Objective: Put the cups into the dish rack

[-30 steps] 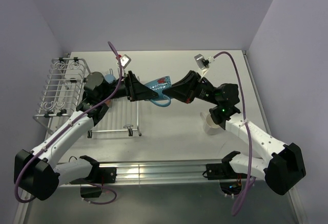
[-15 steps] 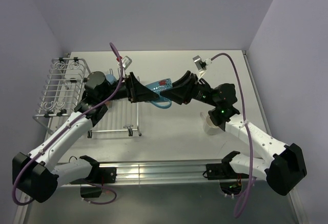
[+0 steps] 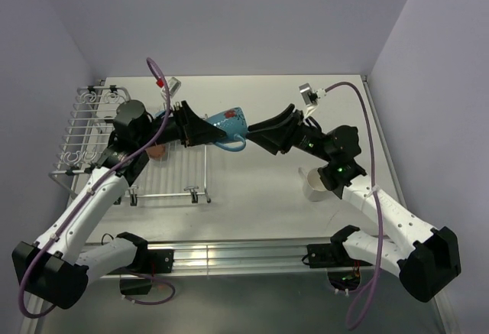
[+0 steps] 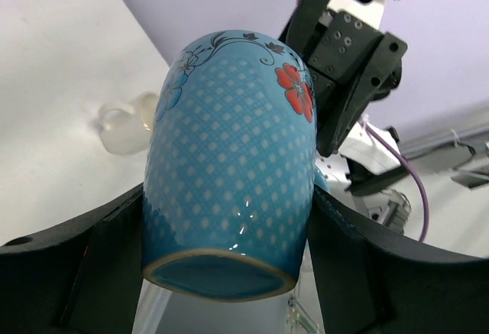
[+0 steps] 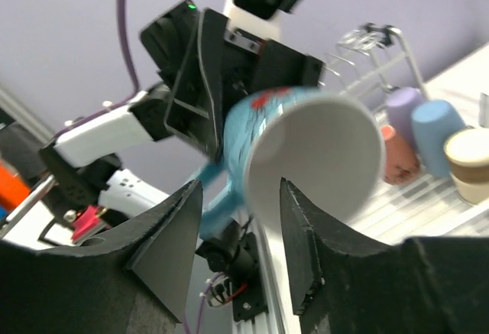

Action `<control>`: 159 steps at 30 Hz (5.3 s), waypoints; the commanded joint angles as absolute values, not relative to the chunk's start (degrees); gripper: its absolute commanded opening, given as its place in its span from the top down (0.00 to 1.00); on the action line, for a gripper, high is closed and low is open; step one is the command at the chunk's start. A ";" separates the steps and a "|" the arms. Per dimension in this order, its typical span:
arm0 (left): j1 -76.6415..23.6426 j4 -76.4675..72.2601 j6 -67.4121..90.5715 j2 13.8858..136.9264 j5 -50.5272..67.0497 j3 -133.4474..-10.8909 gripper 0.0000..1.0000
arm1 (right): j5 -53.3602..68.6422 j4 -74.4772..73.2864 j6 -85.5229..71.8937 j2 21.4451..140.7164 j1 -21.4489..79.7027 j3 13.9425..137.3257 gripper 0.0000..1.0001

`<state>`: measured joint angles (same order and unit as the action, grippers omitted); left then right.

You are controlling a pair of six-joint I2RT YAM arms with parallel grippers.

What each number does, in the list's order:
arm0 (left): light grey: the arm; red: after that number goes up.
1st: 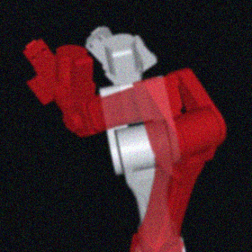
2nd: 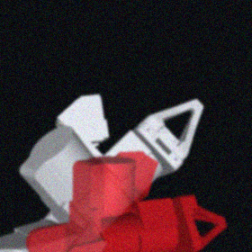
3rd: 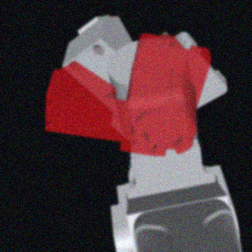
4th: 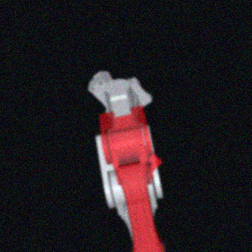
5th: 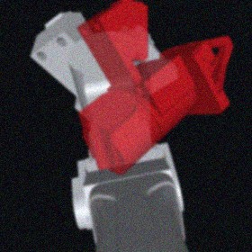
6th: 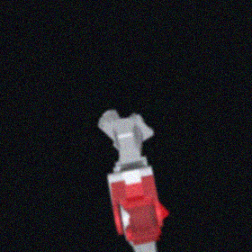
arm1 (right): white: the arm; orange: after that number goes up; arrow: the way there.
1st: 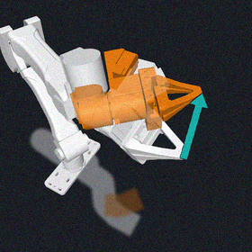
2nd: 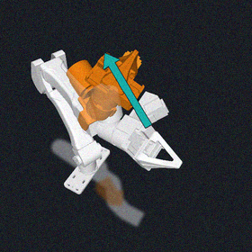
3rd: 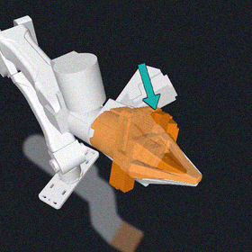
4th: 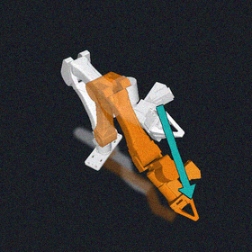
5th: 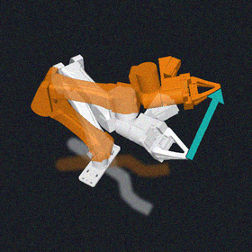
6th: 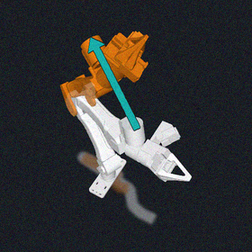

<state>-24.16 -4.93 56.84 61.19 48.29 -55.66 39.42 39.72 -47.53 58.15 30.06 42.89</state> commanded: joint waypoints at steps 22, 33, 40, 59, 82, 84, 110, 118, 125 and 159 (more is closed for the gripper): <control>-17.75 45.35 24.79 68.89 2.03 -74.80 1.00 | 36.30 25.93 -42.28 56.51 21.36 42.62 0.45; -18.81 48.60 22.06 78.04 -10.00 -77.42 1.00 | 34.28 19.16 -38.59 56.34 21.36 43.68 0.45; -21.53 50.80 22.06 84.19 -14.41 -80.59 1.00 | 34.54 18.28 -38.06 56.69 21.36 43.68 0.45; -21.53 51.06 22.06 91.67 -15.12 -81.65 0.98 | 34.80 16.26 -36.47 56.08 21.36 43.59 0.45; -21.44 50.19 21.62 93.43 -14.42 -79.81 0.42 | 35.68 13.62 -36.04 58.71 21.53 45.70 0.45; -21.45 50.01 21.62 93.34 -14.33 -79.54 0.40 | 35.86 13.54 -36.12 58.97 21.45 46.05 0.45; -21.45 48.43 22.15 92.02 -15.82 -76.64 0.22 | 36.21 12.66 -36.12 60.12 21.80 46.49 0.45; -21.45 48.25 22.24 90.97 -16.00 -76.38 0.01 | 35.60 11.16 -35.60 60.29 21.97 46.93 0.45; -21.53 49.13 22.68 87.55 -15.91 -77.52 0.01 | 33.93 8.70 -34.63 59.77 22.50 47.99 0.45; -27.25 38.50 25.40 70.93 -1.41 -78.31 0.01 | -14.06 -42.10 -36.03 42.45 29.00 45.44 0.50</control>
<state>-26.94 41.01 24.95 71.99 -3.03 -78.35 -9.63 -40.32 -34.15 40.75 27.55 44.77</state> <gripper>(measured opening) 0.992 0.503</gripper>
